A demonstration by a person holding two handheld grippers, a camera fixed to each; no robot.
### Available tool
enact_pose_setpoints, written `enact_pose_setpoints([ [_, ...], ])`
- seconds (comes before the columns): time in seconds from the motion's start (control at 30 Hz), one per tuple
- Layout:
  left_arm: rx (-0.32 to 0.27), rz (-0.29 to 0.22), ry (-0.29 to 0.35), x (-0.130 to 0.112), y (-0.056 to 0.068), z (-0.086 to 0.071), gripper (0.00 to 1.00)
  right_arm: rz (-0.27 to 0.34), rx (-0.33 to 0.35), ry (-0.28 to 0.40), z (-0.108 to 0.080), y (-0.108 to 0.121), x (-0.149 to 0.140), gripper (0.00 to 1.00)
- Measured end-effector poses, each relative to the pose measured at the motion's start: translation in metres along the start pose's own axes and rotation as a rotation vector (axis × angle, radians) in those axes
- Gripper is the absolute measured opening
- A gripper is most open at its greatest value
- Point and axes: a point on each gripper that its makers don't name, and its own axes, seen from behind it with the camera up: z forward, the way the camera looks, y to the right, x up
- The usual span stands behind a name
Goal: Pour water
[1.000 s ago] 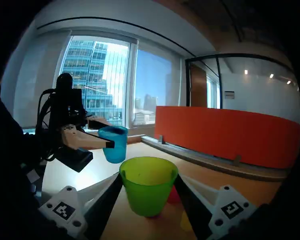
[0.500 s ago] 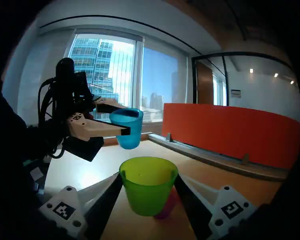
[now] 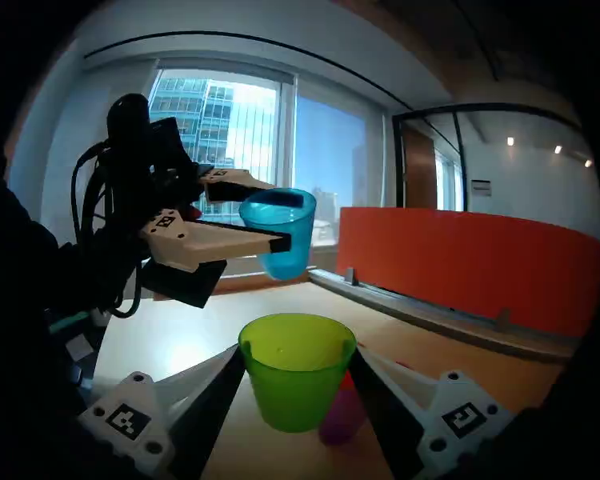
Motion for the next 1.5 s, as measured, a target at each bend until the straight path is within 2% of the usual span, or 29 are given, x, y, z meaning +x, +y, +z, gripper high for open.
enact_pose_setpoints([
  [0.97, 0.015, 0.291, 0.013, 0.032, 0.009, 0.0, 0.88, -0.012, 0.06, -0.014, 0.018, -0.024, -0.008, 0.91],
  [1.5, 0.016, 0.401, 0.021, 0.043, 0.01, 0.01, 0.88, -0.017, 0.062, -0.009, 0.021, -0.024, -0.003, 0.9],
])
